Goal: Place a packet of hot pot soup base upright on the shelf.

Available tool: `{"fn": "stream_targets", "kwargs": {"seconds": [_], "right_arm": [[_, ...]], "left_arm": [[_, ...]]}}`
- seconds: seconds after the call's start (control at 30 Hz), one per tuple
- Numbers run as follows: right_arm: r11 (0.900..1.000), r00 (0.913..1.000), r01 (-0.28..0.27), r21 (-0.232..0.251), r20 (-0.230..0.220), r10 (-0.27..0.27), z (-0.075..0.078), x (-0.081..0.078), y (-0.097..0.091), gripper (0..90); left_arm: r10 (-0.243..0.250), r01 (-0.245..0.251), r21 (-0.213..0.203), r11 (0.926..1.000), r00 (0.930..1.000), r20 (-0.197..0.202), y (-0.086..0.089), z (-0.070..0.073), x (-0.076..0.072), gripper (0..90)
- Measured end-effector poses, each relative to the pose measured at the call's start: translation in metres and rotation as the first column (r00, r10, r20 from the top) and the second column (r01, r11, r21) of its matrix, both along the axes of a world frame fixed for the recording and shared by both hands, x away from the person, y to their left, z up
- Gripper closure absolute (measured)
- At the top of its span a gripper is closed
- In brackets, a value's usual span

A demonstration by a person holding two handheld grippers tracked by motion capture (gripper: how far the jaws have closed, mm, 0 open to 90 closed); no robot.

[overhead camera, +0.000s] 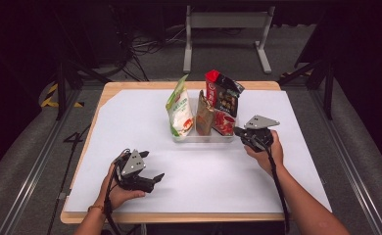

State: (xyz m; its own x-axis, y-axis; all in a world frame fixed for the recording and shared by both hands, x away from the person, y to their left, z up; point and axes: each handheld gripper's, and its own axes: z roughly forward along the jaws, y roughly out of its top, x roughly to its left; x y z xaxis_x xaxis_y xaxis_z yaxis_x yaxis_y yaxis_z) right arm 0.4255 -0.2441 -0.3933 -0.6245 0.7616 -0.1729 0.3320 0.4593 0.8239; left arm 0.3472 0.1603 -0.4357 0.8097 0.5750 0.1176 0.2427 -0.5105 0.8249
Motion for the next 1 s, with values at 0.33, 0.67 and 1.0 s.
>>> {"fn": "stream_targets", "kwargs": {"seconds": [0.33, 0.67, 1.0], "right_arm": [[0.9998, 0.9996, -0.016, 0.009, 0.023, 0.016, 0.008, -0.005, -0.002, 88.1], [0.9987, 0.9977, -0.046, -0.023, 0.048, 0.047, 0.017, -0.010, -0.006, 82.0], [0.9962, 0.9949, -0.078, -0.039, 0.062, 0.080, 0.030, -0.017, -0.014, 70.8]], "left_arm": [[0.004, -0.004, 0.001, 1.0000, 1.0000, 0.001, 0.001, 0.000, 0.000, 10.5], [0.009, -0.009, 0.005, 0.9999, 1.0000, 0.002, 0.000, 0.000, 0.000, 10.6], [0.008, -0.008, 0.012, 0.9999, 1.0000, -0.003, -0.001, -0.001, 0.000, 10.6]]}}
